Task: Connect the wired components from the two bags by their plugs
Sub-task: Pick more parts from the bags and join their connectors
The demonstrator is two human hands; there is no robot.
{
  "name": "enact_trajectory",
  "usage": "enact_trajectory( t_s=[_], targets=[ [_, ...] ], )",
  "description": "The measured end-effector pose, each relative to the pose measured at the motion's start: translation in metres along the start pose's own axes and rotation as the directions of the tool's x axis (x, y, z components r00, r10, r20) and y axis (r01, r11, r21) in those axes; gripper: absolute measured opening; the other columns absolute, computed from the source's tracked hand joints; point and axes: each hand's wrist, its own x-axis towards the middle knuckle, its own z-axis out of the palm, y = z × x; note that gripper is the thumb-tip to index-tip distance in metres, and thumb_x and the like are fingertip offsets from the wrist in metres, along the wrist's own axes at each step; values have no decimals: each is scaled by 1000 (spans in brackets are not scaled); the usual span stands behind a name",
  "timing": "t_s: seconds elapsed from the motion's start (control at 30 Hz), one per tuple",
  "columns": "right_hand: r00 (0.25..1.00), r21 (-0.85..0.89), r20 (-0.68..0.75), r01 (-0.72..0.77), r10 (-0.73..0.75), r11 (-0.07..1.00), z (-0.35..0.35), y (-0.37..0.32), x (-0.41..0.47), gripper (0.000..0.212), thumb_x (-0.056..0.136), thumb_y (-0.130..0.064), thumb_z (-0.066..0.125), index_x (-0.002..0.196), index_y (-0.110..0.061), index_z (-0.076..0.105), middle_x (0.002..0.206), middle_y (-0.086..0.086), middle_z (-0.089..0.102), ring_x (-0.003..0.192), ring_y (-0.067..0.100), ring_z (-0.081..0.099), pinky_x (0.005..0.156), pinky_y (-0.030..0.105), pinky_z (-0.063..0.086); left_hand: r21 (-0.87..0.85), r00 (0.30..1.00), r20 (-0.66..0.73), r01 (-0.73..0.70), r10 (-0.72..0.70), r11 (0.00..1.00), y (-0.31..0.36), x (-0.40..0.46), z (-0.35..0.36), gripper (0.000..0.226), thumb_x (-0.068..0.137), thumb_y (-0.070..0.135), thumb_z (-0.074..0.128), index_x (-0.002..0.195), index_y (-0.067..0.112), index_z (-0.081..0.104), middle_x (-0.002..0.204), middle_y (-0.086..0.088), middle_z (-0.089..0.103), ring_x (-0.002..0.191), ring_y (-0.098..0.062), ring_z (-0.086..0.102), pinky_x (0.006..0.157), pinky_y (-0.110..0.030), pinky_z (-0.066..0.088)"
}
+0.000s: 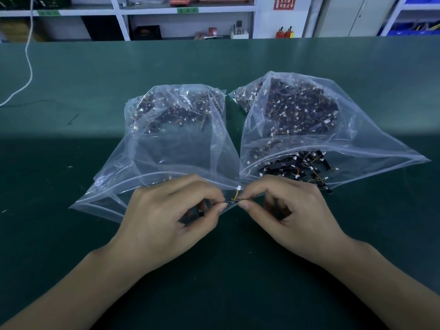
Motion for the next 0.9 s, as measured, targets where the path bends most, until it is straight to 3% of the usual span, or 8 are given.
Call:
enact_trajectory(
  t_s=[0.13, 0.37, 0.53, 0.67, 0.8, 0.9],
  targets=[
    [999, -19, -11, -32, 31, 999, -4, 3, -1, 3, 96, -19, 75, 94, -17, 74, 84, -38, 55, 55, 2, 51, 61, 6, 33, 45, 1000, -3, -13, 13, 999, 0, 1, -2, 19, 102, 32, 74, 93, 17, 80, 85, 13, 71, 74, -13, 68, 61, -35, 56],
    [994, -24, -9, -110, 110, 994, -29, 20, 3, 7, 91, -14, 71, 87, -16, 66, 79, -13, 60, 66, 17, 59, 64, 19, 43, 153, 997, 26, -73, 70, 985, -10, 4, -7, 32, 109, 35, 65, 87, 17, 79, 90, 11, 72, 89, -13, 67, 86, -35, 52],
    [995, -222, -34, -99, 93, 970, -35, 35, 4, 4, 97, -18, 76, 94, -18, 74, 85, -16, 63, 73, 16, 60, 66, 34, 52, 257, 995, 79, -83, 65, 963, -17, 6, -11, 34, 110, 41, 59, 92, 20, 80, 98, 12, 72, 105, -15, 65, 101, -31, 47],
    [976, -404, -189, -182, 113, 897, -40, 45, 4, 4, 95, -24, 80, 99, -23, 81, 88, -16, 70, 73, 13, 61, 66, 38, 56, 318, 993, 114, -37, 1, 947, -21, 5, -16, 28, 108, 43, 59, 96, 26, 79, 101, 16, 71, 109, -14, 64, 101, -35, 50],
    [951, -504, -248, -290, 185, 814, -50, 54, 0, 7, 92, -24, 84, 98, -26, 83, 83, -20, 67, 66, -3, 52, 64, 26, 48, 368, 985, 164, -13, -51, 930, -23, 5, -19, 25, 103, 48, 62, 98, 30, 78, 99, 18, 69, 108, -14, 64, 100, -37, 52],
    [948, -539, -249, -307, 200, 785, -49, 57, 0, 13, 92, -16, 82, 103, -22, 84, 93, -8, 77, 69, 6, 52, 73, 33, 52, 390, 973, 206, 20, -108, 921, -21, 3, -18, 34, 102, 61, 61, 94, 32, 77, 93, 18, 66, 104, -14, 64, 95, -33, 52]
  ],
)
